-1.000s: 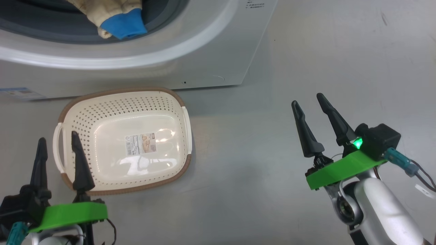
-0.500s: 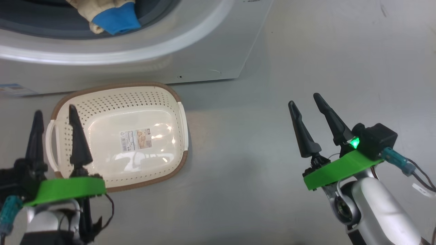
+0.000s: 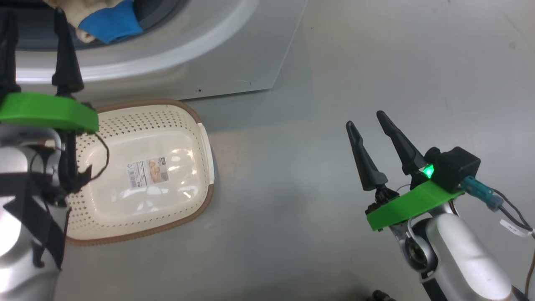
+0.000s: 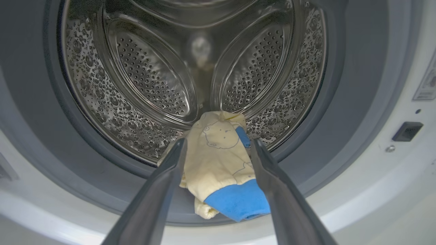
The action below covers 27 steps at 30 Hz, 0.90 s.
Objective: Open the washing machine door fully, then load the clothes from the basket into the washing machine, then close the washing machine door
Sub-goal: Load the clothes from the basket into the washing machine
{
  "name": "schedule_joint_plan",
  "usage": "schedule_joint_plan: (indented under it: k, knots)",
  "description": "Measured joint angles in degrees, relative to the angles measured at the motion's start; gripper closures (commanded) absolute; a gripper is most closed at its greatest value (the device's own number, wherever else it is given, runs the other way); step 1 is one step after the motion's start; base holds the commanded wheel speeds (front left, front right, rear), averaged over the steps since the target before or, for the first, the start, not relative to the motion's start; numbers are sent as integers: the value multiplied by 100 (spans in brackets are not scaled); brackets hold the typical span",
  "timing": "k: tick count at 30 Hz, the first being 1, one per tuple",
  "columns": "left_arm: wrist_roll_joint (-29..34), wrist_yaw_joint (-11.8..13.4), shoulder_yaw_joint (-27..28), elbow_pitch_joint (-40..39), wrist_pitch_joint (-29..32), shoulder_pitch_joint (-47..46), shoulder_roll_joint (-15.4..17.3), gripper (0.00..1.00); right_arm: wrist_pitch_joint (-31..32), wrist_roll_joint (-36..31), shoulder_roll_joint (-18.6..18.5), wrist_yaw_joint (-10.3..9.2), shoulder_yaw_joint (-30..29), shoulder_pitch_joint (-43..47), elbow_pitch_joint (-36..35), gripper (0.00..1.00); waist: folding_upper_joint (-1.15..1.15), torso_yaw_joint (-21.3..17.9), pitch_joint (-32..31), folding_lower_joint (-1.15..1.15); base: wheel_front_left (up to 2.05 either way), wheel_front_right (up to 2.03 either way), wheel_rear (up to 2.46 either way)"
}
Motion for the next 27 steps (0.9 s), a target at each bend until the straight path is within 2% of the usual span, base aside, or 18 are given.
schedule_joint_plan:
  k: [12,27]
  knots:
    - [69,-304,-413,1726,786,-1791,57,0,0,46,67,0,44,-85,16,0,0,-223,188,0,0,0,0]
    - [-231,-332,-570,3671,2054,-2782,-197,0,0,44,108,0,22,-87,10,0,0,-239,293,-1,0,0,0]
